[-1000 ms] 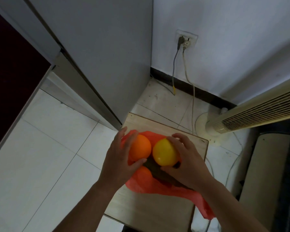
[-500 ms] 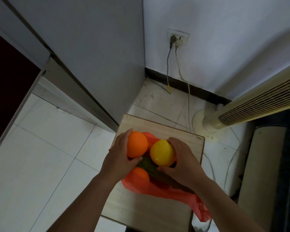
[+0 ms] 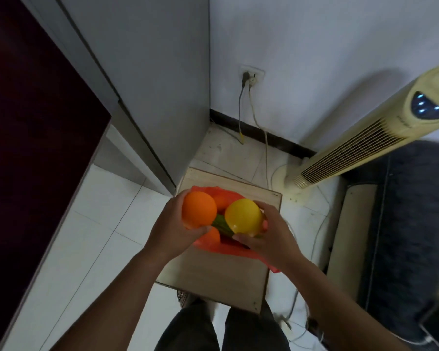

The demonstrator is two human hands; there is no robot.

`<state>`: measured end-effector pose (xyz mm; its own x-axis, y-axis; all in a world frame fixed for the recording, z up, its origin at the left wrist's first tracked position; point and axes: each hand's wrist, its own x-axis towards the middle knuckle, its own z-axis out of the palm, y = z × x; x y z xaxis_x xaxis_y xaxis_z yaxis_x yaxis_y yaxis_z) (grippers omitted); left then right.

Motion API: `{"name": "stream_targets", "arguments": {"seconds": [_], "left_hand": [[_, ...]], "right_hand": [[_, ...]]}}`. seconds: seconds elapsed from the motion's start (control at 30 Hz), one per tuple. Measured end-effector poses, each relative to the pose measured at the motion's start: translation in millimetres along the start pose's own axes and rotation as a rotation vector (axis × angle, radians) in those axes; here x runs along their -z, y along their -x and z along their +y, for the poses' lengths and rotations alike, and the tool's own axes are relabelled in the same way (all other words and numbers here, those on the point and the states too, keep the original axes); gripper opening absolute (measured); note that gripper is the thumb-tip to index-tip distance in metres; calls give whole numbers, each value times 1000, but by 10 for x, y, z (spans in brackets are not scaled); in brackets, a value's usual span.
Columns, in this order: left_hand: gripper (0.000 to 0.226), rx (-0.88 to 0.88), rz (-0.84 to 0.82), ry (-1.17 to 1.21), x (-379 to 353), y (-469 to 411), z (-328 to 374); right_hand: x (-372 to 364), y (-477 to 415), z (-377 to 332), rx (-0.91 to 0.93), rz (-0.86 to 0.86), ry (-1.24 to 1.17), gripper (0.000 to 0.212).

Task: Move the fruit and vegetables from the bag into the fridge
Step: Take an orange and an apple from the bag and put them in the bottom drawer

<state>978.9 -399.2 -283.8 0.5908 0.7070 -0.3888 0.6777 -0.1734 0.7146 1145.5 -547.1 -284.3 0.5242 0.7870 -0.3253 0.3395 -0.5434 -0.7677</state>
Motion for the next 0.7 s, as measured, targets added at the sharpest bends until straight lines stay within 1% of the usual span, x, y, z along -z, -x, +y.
{"name": "stream_targets", "arguments": {"seconds": [0.07,0.13,0.23,0.33,0.4,0.47,0.57,0.63,0.7], "left_hand": [[89,25,-23,113,155,218,150],[87,-5,-44,150,308,404,288],[86,-85,-54,113,520,606,439],[85,-127,-62,118,675,724,574],[85,-139,-80,113,733,783,627],[88,-149,-99,80,781,856,646],[91,-159,-107,44,848,1019,669],[90,-160,-105,55,858,1155,699],[94,-126,-80,91,835,1289,727]], "right_hand": [[75,208,-223,12,-11,-37,80],[178,393,-415,64,-25,-16,82],[330,600,-665,137,-7,58,85],[410,772,-863,113,47,-2,86],[405,879,-937,90,57,-44,86],[375,997,-975,106,64,-46,87],[334,1143,-1005,136,92,-50,79],[326,1220,-1007,151,110,-54,73],[357,1291,-1011,193,117,-49,72]]}}
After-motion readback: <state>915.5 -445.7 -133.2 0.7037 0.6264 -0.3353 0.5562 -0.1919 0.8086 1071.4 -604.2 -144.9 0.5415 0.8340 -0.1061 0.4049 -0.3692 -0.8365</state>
